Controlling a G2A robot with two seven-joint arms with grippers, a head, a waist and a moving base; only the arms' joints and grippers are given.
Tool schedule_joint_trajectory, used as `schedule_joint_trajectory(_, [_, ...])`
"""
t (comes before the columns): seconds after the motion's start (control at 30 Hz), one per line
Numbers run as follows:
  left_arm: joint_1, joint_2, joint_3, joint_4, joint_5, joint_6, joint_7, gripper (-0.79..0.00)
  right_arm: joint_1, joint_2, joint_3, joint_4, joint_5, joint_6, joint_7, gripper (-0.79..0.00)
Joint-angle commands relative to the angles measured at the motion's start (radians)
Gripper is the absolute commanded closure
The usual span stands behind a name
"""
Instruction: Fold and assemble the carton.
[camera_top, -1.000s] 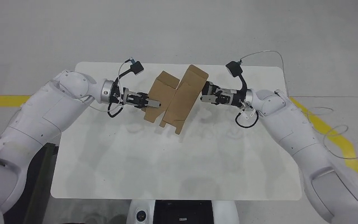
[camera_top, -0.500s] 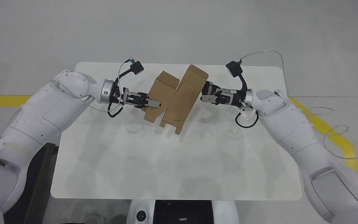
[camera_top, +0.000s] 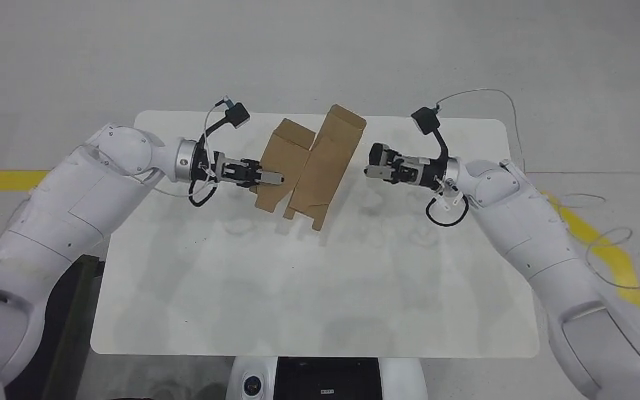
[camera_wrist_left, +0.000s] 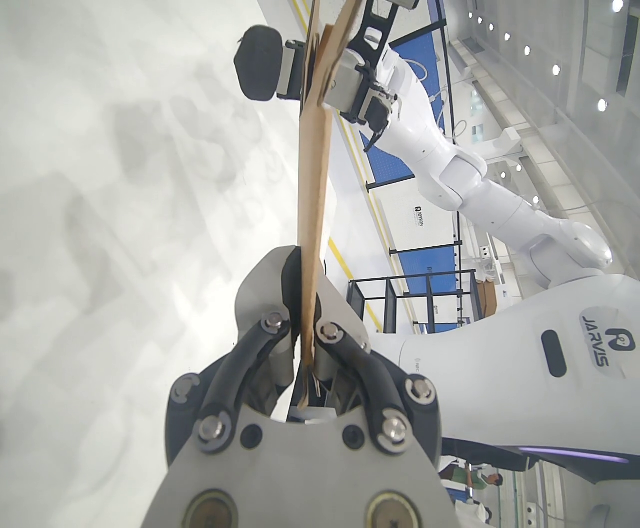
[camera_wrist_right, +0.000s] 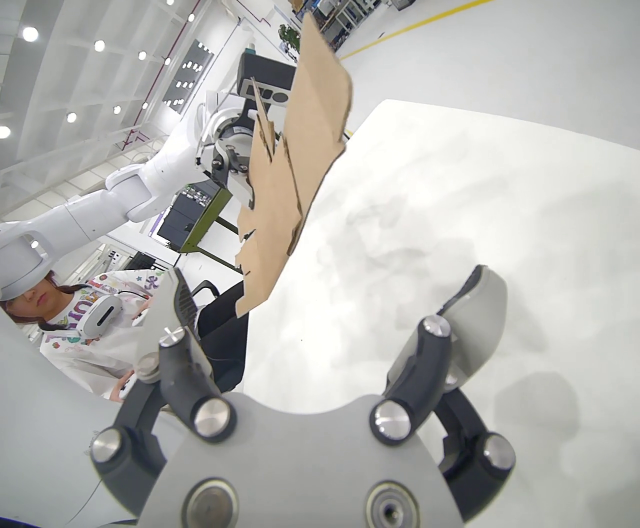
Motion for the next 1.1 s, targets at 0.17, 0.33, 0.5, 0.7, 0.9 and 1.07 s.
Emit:
schedule_joint_trajectory(0.17, [0.038, 0.009, -0.032, -0.040, 0.032, 0.019, -0.063, 0.000, 0.021, 0.011, -0.009, -0.005, 0.064, 0.027, 0.057, -0.785])
schedule_joint_trajectory(0.33, [0.063, 0.008, -0.047, -0.082, 0.048, 0.042, -0.087, 0.000, 0.055, 0.022, -0.073, -0.038, 0.075, 0.052, 0.082, -0.785])
schedule_joint_trajectory(0.5, [0.082, 0.006, -0.065, -0.108, 0.055, 0.053, -0.098, 0.000, 0.090, 0.036, -0.147, -0.035, 0.119, 0.057, 0.088, -0.785])
schedule_joint_trajectory(0.7, [0.100, 0.003, -0.083, -0.135, 0.068, 0.071, -0.116, 0.000, 0.119, 0.047, -0.241, -0.036, 0.170, 0.010, 0.041, -0.785])
schedule_joint_trajectory(0.9, [0.116, 0.000, -0.099, -0.146, 0.087, 0.082, -0.127, 0.000, 0.154, 0.056, -0.336, -0.026, 0.213, -0.046, -0.015, -0.785])
schedule_joint_trajectory(1.07, [0.126, -0.004, -0.112, -0.146, 0.097, 0.087, -0.132, 0.000, 0.192, 0.064, -0.429, -0.037, 0.238, -0.065, -0.034, -0.785])
